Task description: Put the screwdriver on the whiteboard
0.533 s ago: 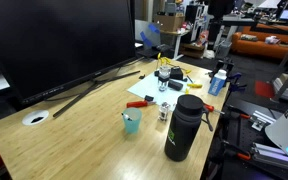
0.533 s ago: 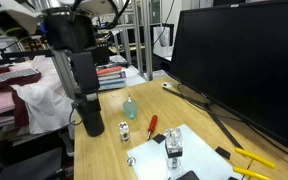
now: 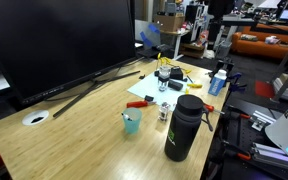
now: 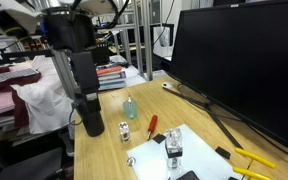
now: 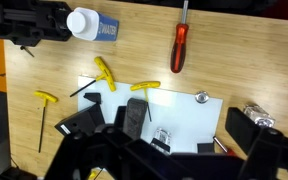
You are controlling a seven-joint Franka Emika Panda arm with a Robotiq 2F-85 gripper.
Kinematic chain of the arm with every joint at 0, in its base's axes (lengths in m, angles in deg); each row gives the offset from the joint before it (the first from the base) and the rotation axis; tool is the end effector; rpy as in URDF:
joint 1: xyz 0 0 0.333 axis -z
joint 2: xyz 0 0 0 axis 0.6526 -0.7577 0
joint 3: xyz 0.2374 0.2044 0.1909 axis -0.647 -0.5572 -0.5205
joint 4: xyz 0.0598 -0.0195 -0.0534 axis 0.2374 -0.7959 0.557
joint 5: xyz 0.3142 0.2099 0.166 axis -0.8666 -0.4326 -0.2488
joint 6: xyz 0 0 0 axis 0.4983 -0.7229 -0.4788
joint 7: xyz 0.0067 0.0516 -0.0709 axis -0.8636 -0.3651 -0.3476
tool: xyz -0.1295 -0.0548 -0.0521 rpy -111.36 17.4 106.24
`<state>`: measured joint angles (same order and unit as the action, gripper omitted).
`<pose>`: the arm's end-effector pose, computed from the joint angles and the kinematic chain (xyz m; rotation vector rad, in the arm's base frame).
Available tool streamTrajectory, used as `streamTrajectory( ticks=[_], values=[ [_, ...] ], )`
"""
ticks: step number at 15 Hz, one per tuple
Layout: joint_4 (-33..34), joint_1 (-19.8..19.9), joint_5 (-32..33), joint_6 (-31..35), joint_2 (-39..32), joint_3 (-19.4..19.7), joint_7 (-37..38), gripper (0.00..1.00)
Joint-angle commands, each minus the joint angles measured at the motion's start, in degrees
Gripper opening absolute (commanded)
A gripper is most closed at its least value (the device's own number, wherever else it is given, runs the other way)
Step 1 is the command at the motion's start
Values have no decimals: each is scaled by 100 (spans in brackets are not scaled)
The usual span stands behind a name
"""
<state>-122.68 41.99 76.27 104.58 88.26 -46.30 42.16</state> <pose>0.3741 0.0076 0.4484 2.9004 0.1672 -0.0663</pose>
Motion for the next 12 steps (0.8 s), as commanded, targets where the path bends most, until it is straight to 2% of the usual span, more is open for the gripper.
streamTrajectory(
  ticks=[1,7,9,12],
  values=[
    [11,-94,40,-20,-7,82,38,100],
    [-230,-98,11,179,-119,165,-60,100],
    [-477,-148,-199,448,-226,342,-302,100],
    [-771,-242,-717,759,-526,751,-1072,100]
  ],
)
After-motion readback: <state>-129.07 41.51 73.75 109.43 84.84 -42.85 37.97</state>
